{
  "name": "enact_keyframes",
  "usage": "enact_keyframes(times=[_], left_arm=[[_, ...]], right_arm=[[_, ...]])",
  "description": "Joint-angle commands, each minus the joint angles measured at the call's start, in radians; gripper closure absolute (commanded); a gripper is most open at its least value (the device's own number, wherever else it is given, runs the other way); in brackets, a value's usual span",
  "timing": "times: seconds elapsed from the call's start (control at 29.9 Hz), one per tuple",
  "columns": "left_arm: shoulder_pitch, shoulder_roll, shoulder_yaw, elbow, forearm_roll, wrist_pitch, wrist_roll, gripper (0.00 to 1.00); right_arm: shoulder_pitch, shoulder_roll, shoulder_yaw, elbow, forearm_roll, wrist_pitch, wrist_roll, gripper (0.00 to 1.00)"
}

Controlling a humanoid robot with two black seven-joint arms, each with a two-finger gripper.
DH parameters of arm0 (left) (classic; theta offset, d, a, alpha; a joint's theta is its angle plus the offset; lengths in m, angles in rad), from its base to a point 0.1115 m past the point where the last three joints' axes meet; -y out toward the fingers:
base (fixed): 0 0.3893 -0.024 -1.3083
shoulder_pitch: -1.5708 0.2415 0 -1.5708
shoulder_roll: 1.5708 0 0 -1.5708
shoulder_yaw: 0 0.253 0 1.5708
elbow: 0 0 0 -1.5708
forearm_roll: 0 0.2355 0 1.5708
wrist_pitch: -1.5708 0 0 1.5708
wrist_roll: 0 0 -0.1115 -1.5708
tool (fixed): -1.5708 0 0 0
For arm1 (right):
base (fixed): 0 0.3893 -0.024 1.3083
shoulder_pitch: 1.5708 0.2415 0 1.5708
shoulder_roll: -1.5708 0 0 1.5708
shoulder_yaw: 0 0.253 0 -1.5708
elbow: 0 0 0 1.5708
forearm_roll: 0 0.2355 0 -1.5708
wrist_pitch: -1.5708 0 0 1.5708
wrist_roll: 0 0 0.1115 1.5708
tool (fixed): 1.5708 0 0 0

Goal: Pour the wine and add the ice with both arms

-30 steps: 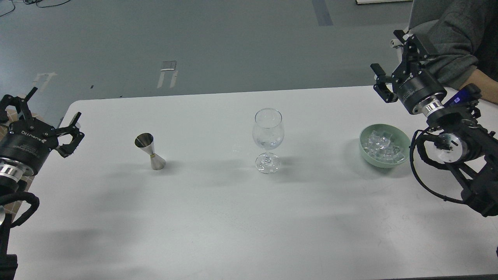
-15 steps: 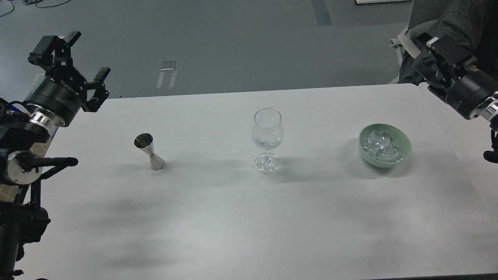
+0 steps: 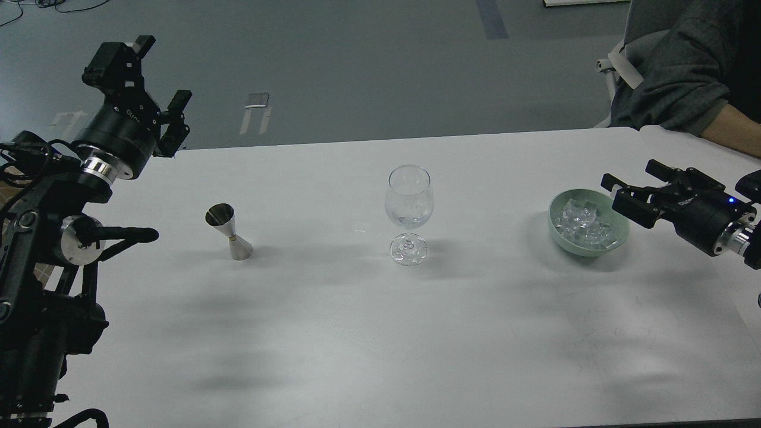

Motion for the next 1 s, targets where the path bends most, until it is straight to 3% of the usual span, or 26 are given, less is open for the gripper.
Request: enact_keyframes(times=[0.0, 0.2, 0.3, 0.37, 0.57, 0.97], left_arm=[[0.001, -0.003, 0.001, 0.000, 0.000, 0.000, 0.000, 0.02], [0.001, -0.011, 0.001, 0.000, 0.000, 0.000, 0.001, 0.02], [0.003, -0.013, 0.001, -0.002, 0.000, 0.000, 0.000, 0.02], [0.001, -0.020, 0.001, -0.002, 0.000, 0.000, 0.001, 0.02], [0.001, -0.023, 0.001, -0.002, 0.000, 0.001, 0.001, 0.02], [0.004, -0.025, 0.001, -0.005, 0.000, 0.001, 0.000, 0.02]], right_arm=[[0.014, 0.045, -0.032, -0.057, -0.022, 0.000, 0.004, 0.00], [0.058, 0.100, -0.095, -0.123, -0.027, 0.003, 0.004, 0.03], [0.083, 0.114, -0.116, -0.155, -0.025, 0.004, 0.004, 0.12], [0.104, 0.117, -0.147, -0.175, -0.027, 0.004, 0.004, 0.27], [0.117, 0.123, -0.173, -0.196, -0.027, 0.010, 0.004, 0.39], [0.118, 0.127, -0.213, -0.213, -0.027, 0.015, 0.004, 0.39]])
